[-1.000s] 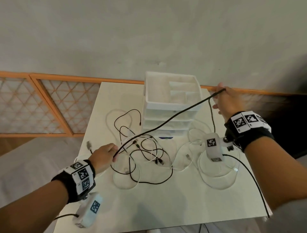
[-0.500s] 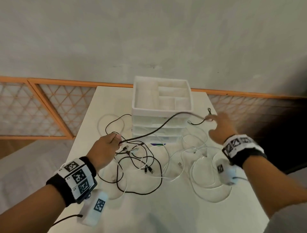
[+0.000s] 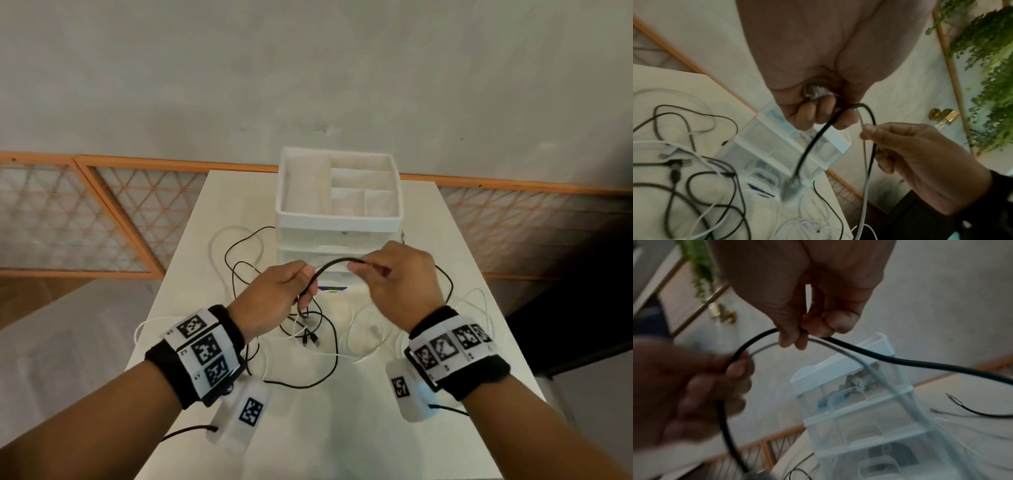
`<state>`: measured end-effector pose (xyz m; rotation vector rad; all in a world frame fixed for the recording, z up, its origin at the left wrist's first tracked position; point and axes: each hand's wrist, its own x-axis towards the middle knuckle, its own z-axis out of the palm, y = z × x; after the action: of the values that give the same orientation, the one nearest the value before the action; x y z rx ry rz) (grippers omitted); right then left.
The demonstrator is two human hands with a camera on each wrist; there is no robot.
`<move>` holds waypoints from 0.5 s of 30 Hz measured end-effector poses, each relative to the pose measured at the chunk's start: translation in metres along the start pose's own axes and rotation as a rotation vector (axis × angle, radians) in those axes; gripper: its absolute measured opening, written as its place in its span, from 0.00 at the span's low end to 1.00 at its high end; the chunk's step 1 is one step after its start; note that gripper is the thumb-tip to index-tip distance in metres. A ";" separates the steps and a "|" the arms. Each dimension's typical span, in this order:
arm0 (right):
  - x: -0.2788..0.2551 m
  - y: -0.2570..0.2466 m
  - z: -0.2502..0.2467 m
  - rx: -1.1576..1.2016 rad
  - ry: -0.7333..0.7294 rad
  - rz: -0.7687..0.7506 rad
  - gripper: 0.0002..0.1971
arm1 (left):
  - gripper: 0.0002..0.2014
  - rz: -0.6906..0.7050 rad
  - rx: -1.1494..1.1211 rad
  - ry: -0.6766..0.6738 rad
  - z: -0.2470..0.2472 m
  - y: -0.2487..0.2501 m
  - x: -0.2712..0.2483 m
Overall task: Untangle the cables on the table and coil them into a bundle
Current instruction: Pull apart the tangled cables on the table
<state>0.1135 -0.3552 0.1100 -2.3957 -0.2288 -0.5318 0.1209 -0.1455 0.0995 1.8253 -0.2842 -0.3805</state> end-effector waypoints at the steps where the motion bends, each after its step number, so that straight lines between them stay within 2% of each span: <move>1: 0.001 0.003 -0.005 0.030 0.042 0.054 0.13 | 0.18 0.000 -0.010 0.005 0.000 -0.004 -0.003; 3: 0.000 0.008 -0.012 0.073 0.059 0.135 0.14 | 0.18 -0.011 -0.033 0.031 -0.002 -0.011 -0.010; 7: -0.009 0.010 -0.009 0.116 -0.094 0.278 0.14 | 0.18 -0.004 0.014 0.035 -0.014 -0.021 -0.020; 10: -0.014 0.011 -0.001 0.206 -0.125 0.319 0.11 | 0.18 -0.052 0.091 0.027 -0.027 -0.028 -0.026; 11: -0.017 0.008 0.000 0.282 -0.183 0.330 0.07 | 0.18 -0.044 0.098 0.037 -0.031 -0.028 -0.027; 12: -0.019 0.004 0.002 0.350 -0.288 0.343 0.08 | 0.18 -0.015 0.133 0.056 -0.033 -0.025 -0.028; 13: -0.023 0.000 0.008 0.384 -0.419 0.357 0.14 | 0.18 0.030 0.201 0.083 -0.036 -0.020 -0.027; 15: -0.035 -0.005 0.024 0.207 -0.682 0.308 0.15 | 0.17 0.158 0.322 0.151 -0.040 -0.004 -0.024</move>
<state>0.0877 -0.3369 0.0806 -2.2649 -0.1875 0.4432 0.1145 -0.0998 0.1085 2.1173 -0.3998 -0.0874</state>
